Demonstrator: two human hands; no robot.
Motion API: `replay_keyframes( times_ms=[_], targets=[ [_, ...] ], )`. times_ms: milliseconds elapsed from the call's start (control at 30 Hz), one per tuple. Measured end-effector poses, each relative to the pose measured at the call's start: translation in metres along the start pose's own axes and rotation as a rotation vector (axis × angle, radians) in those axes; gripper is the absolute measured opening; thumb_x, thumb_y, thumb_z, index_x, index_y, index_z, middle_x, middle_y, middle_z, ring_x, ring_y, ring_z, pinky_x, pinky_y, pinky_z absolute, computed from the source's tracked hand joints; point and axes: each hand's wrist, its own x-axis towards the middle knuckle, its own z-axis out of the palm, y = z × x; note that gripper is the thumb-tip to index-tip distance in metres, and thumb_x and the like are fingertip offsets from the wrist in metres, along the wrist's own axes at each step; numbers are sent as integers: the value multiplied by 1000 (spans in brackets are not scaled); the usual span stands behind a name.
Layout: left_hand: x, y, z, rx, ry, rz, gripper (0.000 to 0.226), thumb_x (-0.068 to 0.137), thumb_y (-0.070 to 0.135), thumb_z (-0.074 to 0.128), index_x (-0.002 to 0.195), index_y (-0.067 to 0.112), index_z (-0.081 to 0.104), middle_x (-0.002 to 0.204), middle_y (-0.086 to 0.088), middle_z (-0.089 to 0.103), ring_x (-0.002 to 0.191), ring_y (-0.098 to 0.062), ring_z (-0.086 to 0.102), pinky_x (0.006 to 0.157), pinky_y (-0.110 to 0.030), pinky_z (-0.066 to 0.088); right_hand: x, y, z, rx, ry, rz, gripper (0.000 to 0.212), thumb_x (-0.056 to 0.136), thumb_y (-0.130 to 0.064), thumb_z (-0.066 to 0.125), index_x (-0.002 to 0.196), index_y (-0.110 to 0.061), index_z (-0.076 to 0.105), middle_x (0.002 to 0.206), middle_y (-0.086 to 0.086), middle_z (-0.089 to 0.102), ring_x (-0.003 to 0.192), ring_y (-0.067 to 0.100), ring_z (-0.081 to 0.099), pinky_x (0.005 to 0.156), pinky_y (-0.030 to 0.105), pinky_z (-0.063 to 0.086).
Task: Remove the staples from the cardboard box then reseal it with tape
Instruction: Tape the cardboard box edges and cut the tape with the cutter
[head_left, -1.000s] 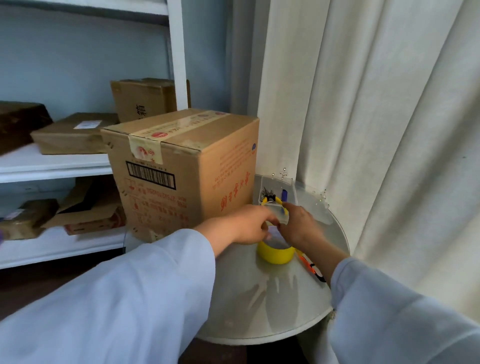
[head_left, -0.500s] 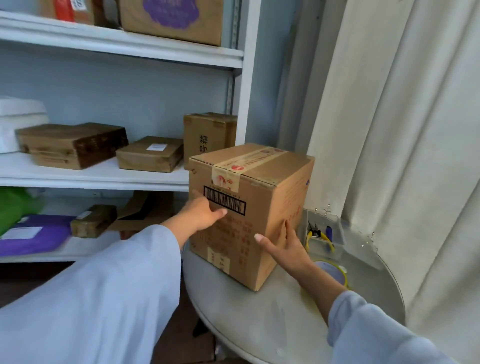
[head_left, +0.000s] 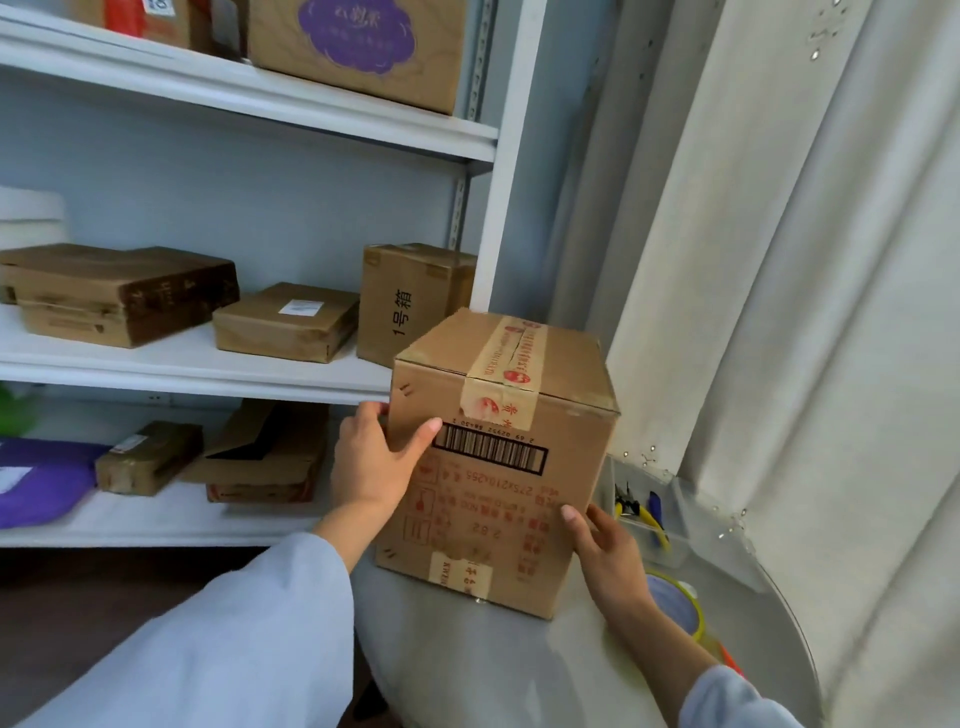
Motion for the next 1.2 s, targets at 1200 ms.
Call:
replay_keyframes(
  times_ms=[1200],
  targets=[
    [-64, 50, -33, -361, -61, 45, 86, 90, 43, 56, 151, 26, -1, 152, -7, 31, 136, -26, 35, 109, -44, 33, -37, -76, -30, 44, -23, 72, 64, 84, -23, 73, 137, -8, 41, 130, 6, 55, 117, 25, 54, 97, 39, 48]
  ],
)
